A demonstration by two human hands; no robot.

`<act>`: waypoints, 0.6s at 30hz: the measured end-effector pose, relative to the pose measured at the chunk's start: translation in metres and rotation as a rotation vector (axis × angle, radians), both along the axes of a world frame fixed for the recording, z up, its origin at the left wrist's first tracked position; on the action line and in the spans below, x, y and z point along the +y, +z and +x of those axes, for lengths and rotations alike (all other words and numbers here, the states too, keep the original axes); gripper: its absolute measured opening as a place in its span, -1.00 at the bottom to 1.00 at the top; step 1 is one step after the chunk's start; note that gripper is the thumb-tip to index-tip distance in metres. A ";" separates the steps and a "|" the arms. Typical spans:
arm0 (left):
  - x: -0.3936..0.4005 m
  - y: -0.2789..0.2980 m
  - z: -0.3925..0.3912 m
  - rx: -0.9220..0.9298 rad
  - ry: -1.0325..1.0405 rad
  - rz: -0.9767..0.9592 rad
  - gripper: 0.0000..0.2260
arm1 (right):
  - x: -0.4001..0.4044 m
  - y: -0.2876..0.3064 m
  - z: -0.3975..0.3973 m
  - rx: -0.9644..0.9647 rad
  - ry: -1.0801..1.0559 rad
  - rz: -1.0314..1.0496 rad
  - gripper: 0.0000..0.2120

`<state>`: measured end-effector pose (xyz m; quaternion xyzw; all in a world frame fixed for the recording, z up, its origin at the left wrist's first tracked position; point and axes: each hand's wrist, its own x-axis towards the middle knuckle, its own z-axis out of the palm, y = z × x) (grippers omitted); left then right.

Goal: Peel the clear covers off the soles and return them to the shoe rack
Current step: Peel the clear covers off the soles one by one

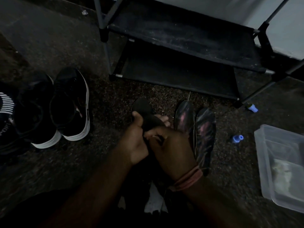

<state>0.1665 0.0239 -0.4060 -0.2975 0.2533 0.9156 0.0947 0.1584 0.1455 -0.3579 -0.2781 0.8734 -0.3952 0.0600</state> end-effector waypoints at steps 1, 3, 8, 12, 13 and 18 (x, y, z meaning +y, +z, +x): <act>-0.006 -0.001 -0.002 -0.013 0.051 0.009 -0.16 | -0.001 0.000 -0.001 -0.041 0.048 0.023 -0.88; -0.010 0.001 -0.003 -0.010 0.080 0.052 -0.14 | 0.006 0.001 -0.011 -0.144 0.026 0.046 -0.89; -0.013 0.004 -0.004 0.074 0.166 0.137 -0.18 | 0.027 0.002 -0.037 -0.332 -0.282 -0.038 -0.84; -0.016 0.001 -0.005 0.099 0.174 0.126 -0.13 | 0.020 0.000 -0.033 -0.753 -0.215 -0.178 -0.86; -0.016 0.002 -0.005 0.099 0.177 0.116 -0.13 | 0.019 -0.001 -0.031 -0.775 -0.222 -0.187 -0.86; -0.012 0.009 -0.001 0.089 0.077 0.132 -0.18 | 0.015 -0.010 -0.036 -0.886 -0.520 -0.435 -0.91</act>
